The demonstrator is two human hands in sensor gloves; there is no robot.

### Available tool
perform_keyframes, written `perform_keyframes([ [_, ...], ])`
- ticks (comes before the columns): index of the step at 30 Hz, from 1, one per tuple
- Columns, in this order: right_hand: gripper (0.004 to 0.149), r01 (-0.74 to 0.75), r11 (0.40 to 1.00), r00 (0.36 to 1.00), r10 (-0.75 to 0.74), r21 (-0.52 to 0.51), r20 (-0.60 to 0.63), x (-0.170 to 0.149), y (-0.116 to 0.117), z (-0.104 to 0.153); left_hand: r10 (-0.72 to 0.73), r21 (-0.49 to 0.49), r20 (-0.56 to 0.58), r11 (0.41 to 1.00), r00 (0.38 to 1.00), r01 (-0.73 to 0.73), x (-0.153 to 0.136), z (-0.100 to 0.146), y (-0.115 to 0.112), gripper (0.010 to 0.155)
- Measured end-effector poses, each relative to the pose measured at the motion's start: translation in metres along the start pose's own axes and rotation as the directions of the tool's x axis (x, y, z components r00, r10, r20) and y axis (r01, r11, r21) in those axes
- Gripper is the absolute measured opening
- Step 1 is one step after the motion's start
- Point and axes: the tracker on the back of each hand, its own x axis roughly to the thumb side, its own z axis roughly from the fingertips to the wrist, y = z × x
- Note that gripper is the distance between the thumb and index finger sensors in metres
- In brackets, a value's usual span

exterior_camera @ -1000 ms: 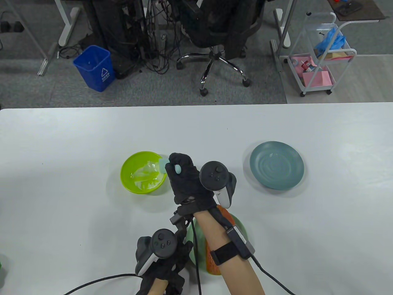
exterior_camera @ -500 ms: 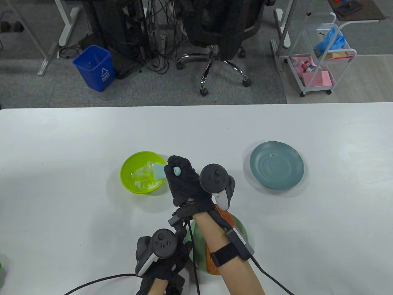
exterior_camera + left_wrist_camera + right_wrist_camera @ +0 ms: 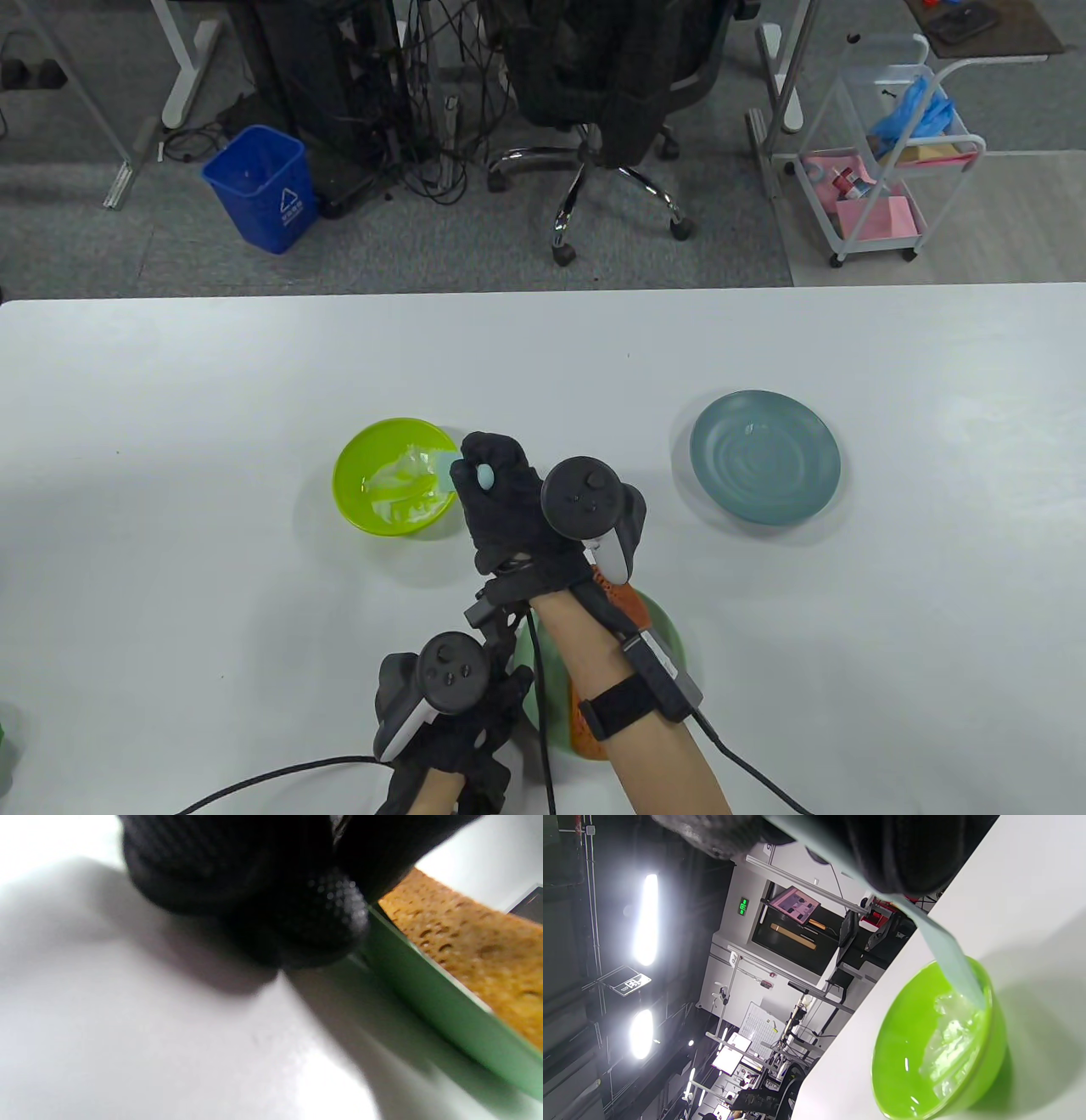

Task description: Dip dessert spatula into salad dressing and spread onto bread slice

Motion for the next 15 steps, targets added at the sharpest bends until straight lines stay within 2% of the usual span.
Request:
perform_keyframes([
  [15,0.044,0.048,0.998,0.999,-0.047,-0.034,0.025,-0.002,-0.011,0.005,0.0,0.0,0.0,1.0,1.0,0.0,0.0,0.0,0.0,0.059],
])
